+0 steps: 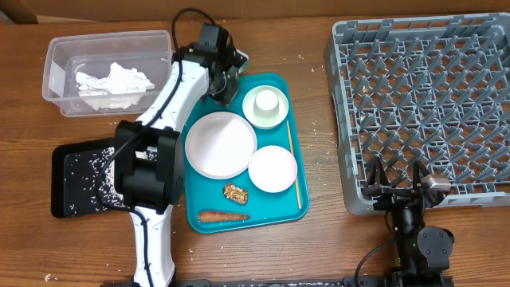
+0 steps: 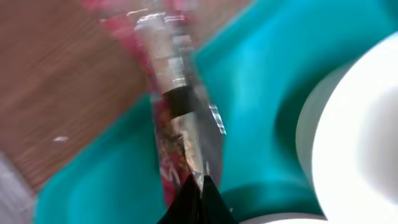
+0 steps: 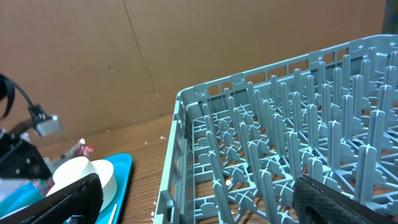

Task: Sort waste into correct bins and load items into the dishwasher
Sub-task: 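Carry the red wrapper left and drop it into the clear bin, then reach the right gripper over the teal tray toward the white cup, then lower the right gripper and grasp the white cup, then carry the cup right and set it in the gray dish rack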

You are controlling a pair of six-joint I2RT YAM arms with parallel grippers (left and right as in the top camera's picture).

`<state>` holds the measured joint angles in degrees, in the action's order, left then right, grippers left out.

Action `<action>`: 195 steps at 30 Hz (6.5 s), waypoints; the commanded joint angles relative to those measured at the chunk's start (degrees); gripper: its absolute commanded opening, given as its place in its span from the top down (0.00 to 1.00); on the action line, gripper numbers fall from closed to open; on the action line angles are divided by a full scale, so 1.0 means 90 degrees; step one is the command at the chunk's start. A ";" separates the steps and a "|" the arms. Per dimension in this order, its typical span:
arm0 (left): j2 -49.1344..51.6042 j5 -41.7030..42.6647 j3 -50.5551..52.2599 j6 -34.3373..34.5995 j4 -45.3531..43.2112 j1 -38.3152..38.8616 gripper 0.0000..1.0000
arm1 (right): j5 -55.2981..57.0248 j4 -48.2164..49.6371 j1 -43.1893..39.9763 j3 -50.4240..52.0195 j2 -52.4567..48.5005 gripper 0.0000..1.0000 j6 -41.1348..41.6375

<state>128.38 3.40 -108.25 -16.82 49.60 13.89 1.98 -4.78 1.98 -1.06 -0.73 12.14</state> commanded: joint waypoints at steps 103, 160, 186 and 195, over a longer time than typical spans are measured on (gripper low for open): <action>-0.1132 -0.1758 -0.1144 0.4180 0.0840 -0.2827 0.00 | -0.4439 0.0238 0.0024 -0.4386 -0.3942 0.00 0.1659; -0.1132 -0.1758 -0.1144 0.4180 0.0840 -0.2827 0.00 | 0.0580 -0.3538 0.3497 -1.0336 -1.3245 0.00 0.0194; -0.1132 -0.1758 -0.1144 0.4180 0.0840 -0.2827 0.00 | 0.0770 -0.3500 0.3405 -1.0321 -1.3483 0.30 0.0661; -0.1132 -0.1758 -0.1144 0.4180 0.0840 -0.2827 0.00 | 0.0731 -0.3791 0.3376 -1.0739 -1.3223 0.40 0.0789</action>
<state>118.21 -11.84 -118.65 19.62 57.28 -11.73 8.38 -37.60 32.71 -93.97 -120.57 18.02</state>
